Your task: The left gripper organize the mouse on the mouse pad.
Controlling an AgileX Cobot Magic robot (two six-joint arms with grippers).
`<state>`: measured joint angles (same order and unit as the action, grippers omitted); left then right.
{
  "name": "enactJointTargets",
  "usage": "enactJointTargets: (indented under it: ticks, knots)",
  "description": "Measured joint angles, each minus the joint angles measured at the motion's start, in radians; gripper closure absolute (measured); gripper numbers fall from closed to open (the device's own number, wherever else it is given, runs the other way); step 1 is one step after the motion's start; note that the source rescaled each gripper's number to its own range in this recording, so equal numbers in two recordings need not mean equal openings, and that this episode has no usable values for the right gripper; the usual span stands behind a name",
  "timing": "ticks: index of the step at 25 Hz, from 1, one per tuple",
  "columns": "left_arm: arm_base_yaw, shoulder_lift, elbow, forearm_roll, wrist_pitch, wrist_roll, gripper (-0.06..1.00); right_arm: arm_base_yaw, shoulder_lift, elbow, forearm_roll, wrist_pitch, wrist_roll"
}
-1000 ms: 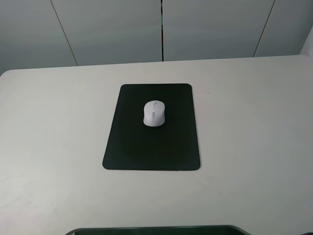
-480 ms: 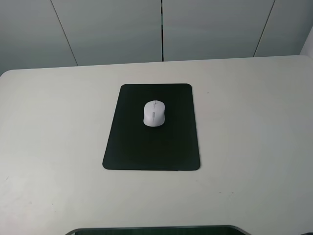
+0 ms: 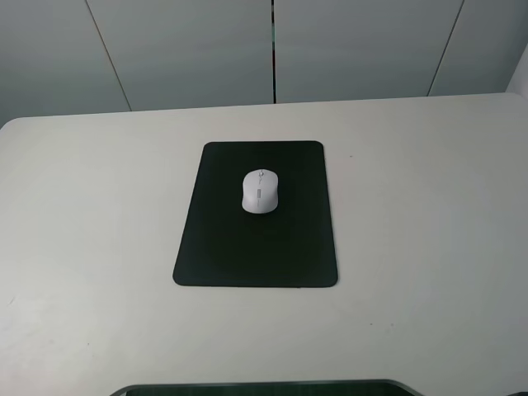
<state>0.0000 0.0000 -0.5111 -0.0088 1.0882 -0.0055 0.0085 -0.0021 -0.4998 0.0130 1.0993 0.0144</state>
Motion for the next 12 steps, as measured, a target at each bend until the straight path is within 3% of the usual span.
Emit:
enactJointTargets:
  ticks: [12]
  knots:
    - [0.000, 0.000, 0.000, -0.004, 0.000, -0.060, -0.06, 0.000, 0.000, 0.000, 0.000, 0.000, 0.000]
